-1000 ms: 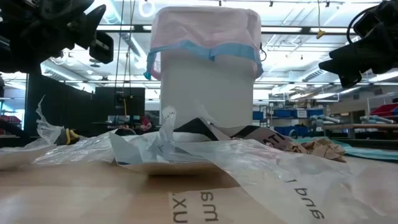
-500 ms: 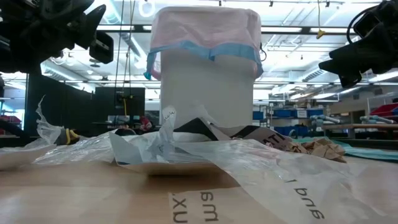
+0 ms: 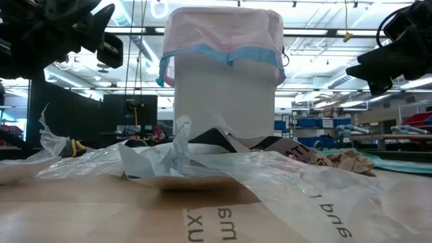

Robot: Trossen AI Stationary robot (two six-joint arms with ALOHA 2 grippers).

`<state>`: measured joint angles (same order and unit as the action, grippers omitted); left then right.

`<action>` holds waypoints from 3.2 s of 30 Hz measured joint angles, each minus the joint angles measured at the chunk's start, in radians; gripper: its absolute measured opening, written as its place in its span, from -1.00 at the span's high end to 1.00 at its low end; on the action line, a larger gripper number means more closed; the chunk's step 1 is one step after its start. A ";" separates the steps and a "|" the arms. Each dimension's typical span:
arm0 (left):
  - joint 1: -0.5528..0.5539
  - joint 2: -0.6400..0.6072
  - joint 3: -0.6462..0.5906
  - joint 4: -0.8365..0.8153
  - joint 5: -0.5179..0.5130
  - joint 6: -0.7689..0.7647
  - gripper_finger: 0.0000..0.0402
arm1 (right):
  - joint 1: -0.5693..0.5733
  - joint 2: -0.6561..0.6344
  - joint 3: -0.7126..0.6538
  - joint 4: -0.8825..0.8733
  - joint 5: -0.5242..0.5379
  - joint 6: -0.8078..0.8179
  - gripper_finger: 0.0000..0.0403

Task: Place trash/remove bag and relplace
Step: Put the white tissue paper into the white trash bin

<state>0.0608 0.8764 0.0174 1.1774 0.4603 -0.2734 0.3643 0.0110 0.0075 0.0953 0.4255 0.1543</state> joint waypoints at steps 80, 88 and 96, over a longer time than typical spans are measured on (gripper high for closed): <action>-0.422 0.103 0.796 -1.783 -0.784 -0.464 0.52 | -0.047 1.750 0.968 -0.404 -0.205 0.347 -0.33; -0.423 0.157 0.796 -1.776 -0.798 -0.464 0.52 | -0.055 1.795 0.971 -0.455 -0.181 0.501 0.39; -0.423 0.180 0.796 -1.773 -0.803 -0.464 0.52 | -0.053 1.703 0.965 -0.492 -0.209 0.582 0.97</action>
<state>-0.3618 1.0569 0.8135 -0.5956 -0.3428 -0.7376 0.3111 1.7140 0.9722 -0.3969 0.2165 0.7366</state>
